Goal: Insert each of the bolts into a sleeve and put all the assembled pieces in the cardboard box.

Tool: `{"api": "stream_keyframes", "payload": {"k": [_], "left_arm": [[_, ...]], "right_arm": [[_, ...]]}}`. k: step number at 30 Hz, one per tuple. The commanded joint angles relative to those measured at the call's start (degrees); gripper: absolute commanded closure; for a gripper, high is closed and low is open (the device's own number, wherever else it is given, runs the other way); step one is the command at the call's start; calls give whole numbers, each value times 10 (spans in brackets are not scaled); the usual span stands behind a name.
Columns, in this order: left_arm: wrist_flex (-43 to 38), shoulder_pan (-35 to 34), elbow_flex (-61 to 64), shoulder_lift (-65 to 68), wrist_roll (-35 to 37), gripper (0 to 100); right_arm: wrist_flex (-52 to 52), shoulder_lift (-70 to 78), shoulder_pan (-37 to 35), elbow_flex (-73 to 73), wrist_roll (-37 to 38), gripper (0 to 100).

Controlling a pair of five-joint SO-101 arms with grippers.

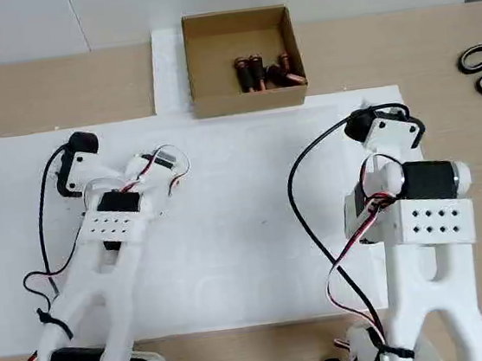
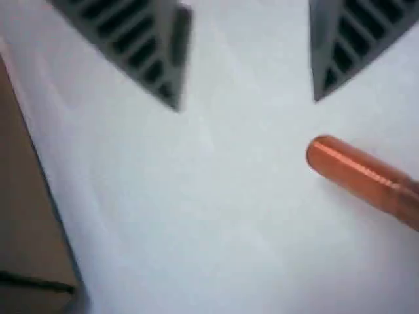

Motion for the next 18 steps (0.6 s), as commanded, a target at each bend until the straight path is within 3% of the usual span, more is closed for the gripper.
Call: {"api": "stream_keyframes", "payload": {"k": [1, 9, 18], "left_arm": [[-7, 3, -3, -22, 4, 818], [-9, 2, 17, -21, 34, 818], [-79, -16, 67, -21, 38, 819]], "right_arm": [[0, -11, -4, -39, -4, 995], [-2, -10, -34, -45, -4, 996], [0, -10, -34, -45, -4, 996]]}}
